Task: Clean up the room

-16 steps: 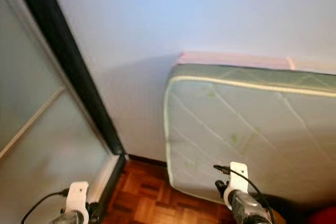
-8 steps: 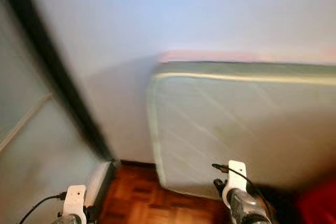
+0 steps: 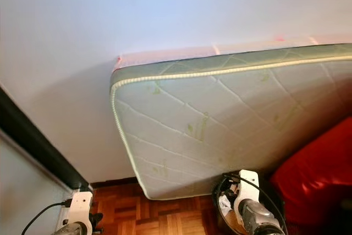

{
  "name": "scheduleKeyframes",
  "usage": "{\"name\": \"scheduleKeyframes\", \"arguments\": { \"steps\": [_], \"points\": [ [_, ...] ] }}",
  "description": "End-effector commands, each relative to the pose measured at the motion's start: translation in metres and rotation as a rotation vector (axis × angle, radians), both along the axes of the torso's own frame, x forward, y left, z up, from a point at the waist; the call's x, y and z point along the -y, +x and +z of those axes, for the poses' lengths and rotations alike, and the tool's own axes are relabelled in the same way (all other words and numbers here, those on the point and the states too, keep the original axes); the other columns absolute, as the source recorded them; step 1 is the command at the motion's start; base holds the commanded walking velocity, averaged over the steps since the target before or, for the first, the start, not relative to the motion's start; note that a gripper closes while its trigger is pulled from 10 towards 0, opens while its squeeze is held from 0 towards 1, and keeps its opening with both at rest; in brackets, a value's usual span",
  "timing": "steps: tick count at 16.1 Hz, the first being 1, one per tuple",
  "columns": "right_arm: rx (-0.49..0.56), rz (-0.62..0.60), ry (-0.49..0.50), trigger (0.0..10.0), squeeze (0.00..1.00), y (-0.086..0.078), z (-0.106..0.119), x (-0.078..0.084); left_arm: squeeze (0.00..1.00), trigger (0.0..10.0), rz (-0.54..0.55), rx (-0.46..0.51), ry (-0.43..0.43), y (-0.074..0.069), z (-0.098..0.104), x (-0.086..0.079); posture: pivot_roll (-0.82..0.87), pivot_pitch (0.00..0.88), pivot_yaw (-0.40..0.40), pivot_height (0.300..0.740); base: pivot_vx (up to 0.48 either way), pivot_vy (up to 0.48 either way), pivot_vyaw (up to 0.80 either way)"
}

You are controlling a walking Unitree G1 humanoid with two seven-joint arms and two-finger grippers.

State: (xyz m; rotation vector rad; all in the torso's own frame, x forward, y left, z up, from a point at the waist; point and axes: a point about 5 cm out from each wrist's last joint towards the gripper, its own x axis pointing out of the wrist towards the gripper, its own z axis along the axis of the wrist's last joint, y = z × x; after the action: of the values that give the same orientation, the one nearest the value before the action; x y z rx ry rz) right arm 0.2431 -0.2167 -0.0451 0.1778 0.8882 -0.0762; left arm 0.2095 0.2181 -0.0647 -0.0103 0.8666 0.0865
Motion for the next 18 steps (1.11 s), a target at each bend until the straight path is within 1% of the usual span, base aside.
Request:
{"name": "scheduleKeyframes", "arguments": {
  "steps": [1,3,17,18],
  "points": [
    [-0.009,0.006,-0.003,10.0,0.0,-0.0011,-0.001,-0.0008,0.0,10.0,-0.009,-0.01,0.015,-0.0028,-0.0011,-0.0026,0.01,0.0,0.025,0.74,0.0,-0.416,-0.8],
    [-0.012,0.01,-0.004,10.0,0.0,-0.002,-0.0016,-0.0009,0.0,10.0,0.006,-0.013,0.003,-0.0043,-0.002,-0.0025,0.01,0.0,0.028,0.74,0.0,0.0,-0.8],
    [-0.019,0.034,-0.016,10.0,0.0,-0.0048,-0.0033,-0.0003,0.0,10.0,-0.001,-0.022,-0.001,-0.0075,-0.0039,-0.0015,0.01,0.0,0.029,0.74,0.0,0.0,-0.8],
    [-0.012,0.023,-0.016,10.0,0.0,-0.0046,-0.0031,0.0,0.0,10.0,-0.006,-0.022,0.002,-0.0074,-0.0038,-0.0013,0.01,0.0,0.028,0.74,0.0,0.0,0.0]
  ]
}}
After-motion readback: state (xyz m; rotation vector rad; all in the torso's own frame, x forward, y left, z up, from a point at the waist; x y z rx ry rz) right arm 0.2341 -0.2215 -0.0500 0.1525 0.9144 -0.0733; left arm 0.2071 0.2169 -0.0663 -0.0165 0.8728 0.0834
